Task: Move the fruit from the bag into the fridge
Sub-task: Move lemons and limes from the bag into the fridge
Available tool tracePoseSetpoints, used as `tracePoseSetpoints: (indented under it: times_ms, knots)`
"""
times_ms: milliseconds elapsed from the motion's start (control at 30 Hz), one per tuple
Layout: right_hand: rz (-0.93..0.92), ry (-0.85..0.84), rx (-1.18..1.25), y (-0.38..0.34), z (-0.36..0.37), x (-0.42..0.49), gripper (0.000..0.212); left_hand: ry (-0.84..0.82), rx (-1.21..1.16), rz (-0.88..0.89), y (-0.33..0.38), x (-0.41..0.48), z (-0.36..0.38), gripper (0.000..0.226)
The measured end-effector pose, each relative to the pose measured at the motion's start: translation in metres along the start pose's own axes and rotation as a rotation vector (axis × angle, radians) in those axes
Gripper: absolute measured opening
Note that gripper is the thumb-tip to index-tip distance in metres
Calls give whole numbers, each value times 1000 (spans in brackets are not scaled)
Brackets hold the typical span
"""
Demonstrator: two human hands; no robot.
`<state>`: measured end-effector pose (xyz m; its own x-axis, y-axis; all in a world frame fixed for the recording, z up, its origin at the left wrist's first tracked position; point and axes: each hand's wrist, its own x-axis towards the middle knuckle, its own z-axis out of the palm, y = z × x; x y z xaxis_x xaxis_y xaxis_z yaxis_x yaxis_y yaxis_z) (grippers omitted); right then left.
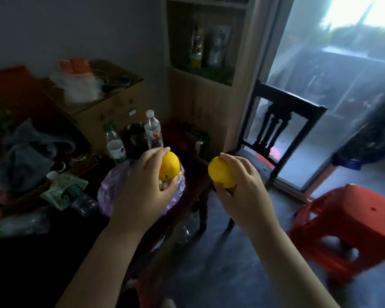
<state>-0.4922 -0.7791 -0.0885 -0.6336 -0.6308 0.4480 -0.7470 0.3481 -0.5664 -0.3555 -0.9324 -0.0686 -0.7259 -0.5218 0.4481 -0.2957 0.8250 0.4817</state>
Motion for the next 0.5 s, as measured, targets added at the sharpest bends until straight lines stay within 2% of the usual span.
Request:
tracePoseSetpoints:
  times_ms: [300, 500]
  knots:
    - [56, 215, -97, -71, -77, -78, 57, -35, -177, 377, 70, -26, -54, 58]
    - [243, 322, -172, -125, -73, -144, 52, -177, -345, 452, 62, -61, -59, 58]
